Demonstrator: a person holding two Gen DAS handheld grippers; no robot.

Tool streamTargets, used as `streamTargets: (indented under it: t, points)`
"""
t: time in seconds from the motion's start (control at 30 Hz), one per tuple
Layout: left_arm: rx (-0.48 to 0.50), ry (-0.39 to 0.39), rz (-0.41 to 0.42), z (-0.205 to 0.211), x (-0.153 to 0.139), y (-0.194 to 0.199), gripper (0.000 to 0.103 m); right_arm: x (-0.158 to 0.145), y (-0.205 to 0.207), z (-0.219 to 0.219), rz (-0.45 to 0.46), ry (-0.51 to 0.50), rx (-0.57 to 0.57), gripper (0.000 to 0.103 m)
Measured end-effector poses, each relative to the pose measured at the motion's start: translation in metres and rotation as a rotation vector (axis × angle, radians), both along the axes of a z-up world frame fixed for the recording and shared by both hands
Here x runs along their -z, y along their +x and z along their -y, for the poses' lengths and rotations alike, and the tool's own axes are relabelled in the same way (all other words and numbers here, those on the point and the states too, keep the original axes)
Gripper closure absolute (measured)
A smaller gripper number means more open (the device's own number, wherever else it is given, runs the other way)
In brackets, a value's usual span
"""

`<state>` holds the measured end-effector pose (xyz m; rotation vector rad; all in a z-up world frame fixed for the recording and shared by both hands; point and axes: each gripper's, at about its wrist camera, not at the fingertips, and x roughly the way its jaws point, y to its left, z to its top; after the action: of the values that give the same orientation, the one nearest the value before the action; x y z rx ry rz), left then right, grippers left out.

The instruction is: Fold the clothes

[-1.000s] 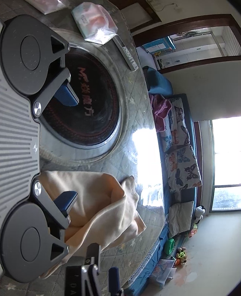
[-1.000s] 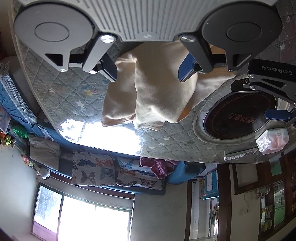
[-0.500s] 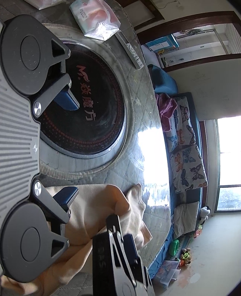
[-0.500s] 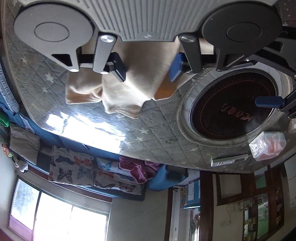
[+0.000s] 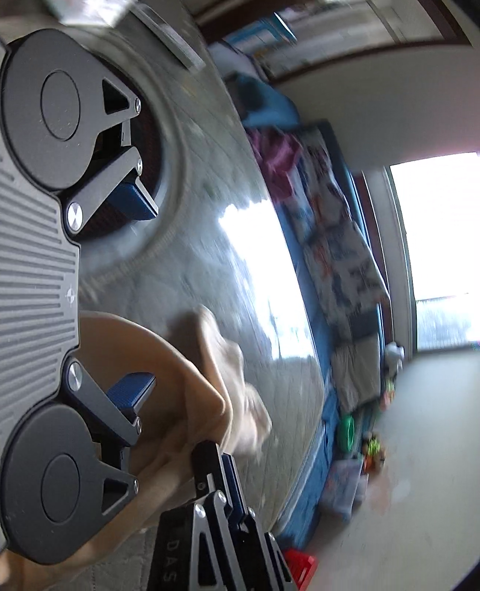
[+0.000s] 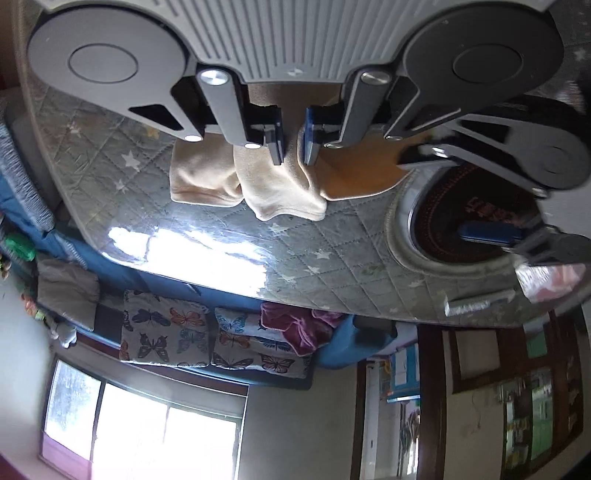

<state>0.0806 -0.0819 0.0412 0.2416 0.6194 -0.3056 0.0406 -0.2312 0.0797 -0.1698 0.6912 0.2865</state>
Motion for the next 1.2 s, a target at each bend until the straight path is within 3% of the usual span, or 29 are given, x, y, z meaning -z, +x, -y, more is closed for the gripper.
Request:
streamTargets:
  t: [0.1, 0.2, 0.27, 0.37, 0.47, 0.7, 0.8, 0.93, 1.2]
  points:
    - [0.088, 0.012, 0.021, 0.013, 0.003, 0.005, 0.012, -0.003, -0.005, 0.008, 0.007, 0.006, 0.012, 0.093]
    - [0.153, 0.028, 0.026, 0.024, 0.008, 0.011, 0.029, -0.004, -0.008, 0.014, 0.006, 0.006, 0.020, 0.093]
    - [0.182, 0.015, 0.012, 0.027, 0.010, 0.016, 0.069, -0.003, -0.009, 0.016, 0.000, 0.002, 0.021, 0.093]
    - [0.188, -0.033, -0.007, 0.025, 0.010, 0.017, 0.093, -0.001, -0.012, 0.018, -0.004, -0.013, 0.022, 0.092]
    - [0.181, -0.053, 0.024, 0.022, 0.005, 0.011, 0.099, 0.001, -0.015, 0.016, 0.001, -0.027, 0.017, 0.092]
    - [0.092, -0.090, 0.049, 0.003, -0.007, 0.001, 0.100, 0.001, -0.028, 0.018, 0.041, -0.029, 0.063, 0.103]
    - [0.067, -0.123, 0.038, -0.011, -0.011, -0.004, 0.100, -0.001, -0.034, 0.027, 0.061, -0.043, 0.111, 0.103]
    - [0.071, -0.117, 0.049, -0.014, -0.013, -0.015, 0.100, -0.007, -0.040, 0.044, 0.028, 0.032, 0.103, 0.101]
    - [0.096, -0.123, 0.064, -0.007, -0.010, -0.033, 0.100, -0.029, -0.025, 0.007, 0.041, 0.118, -0.082, 0.091]
